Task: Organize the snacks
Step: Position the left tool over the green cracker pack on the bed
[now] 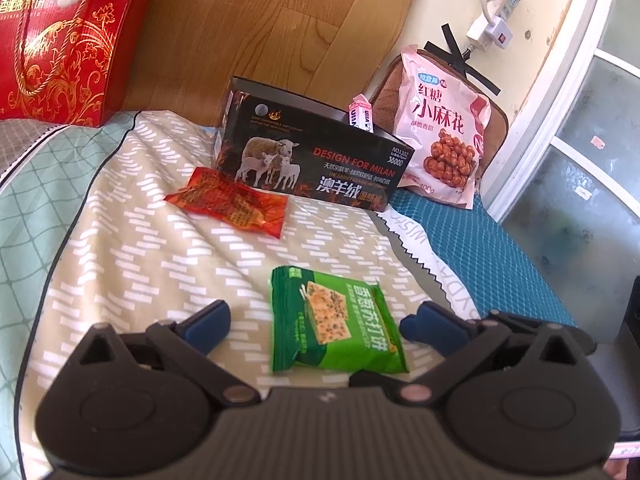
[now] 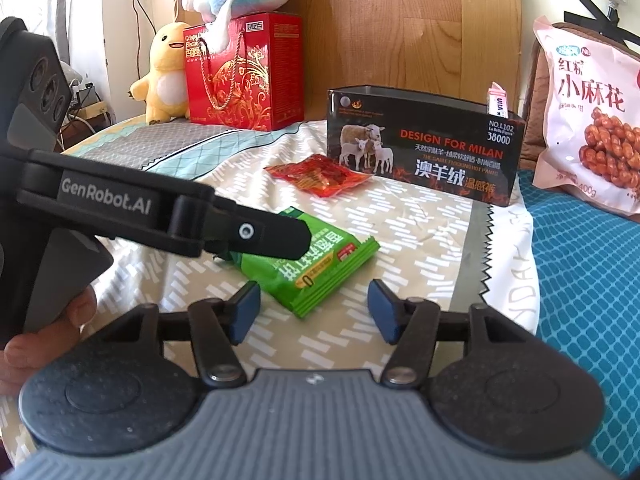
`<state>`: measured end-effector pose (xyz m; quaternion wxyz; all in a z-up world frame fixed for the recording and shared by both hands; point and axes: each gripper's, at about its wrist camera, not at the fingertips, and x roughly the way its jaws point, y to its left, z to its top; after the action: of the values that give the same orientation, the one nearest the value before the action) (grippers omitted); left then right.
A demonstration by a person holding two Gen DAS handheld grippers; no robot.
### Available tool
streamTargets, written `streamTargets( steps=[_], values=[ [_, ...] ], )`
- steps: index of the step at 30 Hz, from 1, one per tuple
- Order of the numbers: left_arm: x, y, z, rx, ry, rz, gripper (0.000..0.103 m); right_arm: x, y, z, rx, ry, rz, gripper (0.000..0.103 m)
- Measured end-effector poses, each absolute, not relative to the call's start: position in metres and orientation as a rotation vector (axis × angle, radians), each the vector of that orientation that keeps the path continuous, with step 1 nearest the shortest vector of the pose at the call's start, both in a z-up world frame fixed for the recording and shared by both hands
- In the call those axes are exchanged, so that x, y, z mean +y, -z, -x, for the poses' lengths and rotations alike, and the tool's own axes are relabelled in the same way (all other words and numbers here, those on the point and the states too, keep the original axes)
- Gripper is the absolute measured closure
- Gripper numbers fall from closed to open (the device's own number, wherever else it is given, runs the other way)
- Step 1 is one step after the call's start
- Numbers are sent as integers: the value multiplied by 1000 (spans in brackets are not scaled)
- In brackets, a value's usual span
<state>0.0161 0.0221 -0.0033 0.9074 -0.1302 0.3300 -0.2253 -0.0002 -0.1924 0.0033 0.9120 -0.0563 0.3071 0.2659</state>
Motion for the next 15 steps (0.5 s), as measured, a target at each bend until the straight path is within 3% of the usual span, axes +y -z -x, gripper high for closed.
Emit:
streamTargets(
  steps=[15],
  values=[
    [30, 5, -14, 660, 471, 348, 0, -195, -3, -4, 651, -564, 101, 22]
  ],
)
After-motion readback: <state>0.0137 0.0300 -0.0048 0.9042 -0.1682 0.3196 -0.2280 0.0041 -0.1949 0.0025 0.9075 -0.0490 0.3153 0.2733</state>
